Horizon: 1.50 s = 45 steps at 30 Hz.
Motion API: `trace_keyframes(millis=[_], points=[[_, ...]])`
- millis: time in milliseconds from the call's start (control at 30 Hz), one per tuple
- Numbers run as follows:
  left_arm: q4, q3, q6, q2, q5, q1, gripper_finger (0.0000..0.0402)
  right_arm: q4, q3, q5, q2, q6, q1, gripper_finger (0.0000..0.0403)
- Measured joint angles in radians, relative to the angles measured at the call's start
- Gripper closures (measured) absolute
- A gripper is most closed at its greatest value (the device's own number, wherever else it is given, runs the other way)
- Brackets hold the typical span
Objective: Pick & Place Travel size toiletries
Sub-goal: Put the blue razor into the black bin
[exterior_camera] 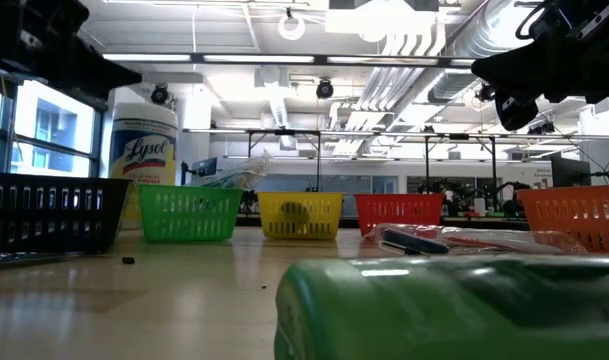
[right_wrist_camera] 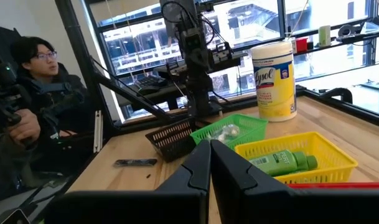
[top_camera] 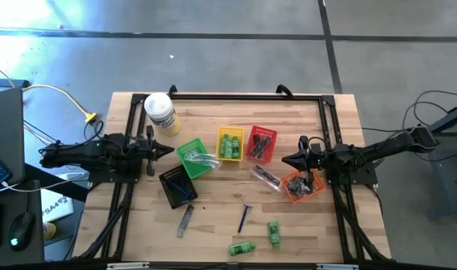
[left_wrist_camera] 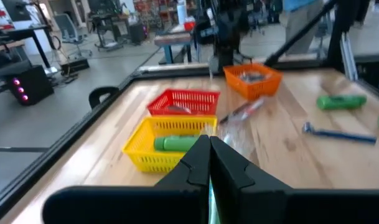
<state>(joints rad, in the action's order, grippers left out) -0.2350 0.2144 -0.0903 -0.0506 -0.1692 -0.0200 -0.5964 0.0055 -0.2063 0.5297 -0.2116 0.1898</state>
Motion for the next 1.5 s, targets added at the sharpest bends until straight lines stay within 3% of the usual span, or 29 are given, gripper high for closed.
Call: trace_keyframes(millis=[533, 833, 1500], points=[[0.091, -0.134, 0.009, 0.012, 0.063, 0.0, 0.0401, 0.0, 0.0, -0.001, 0.0, 0.006, 0.0, 0.0399], [0.087, -0.139, -0.045, 0.012, 0.104, 0.0, 0.0401, 0.001, 0.0, -0.003, 0.0, 0.006, 0.0, 0.0399], [0.078, -0.142, -0.005, 0.008, 0.126, 0.0, 0.0401, -0.045, 0.0, -0.003, 0.0, -0.001, 0.0, 0.0399]])
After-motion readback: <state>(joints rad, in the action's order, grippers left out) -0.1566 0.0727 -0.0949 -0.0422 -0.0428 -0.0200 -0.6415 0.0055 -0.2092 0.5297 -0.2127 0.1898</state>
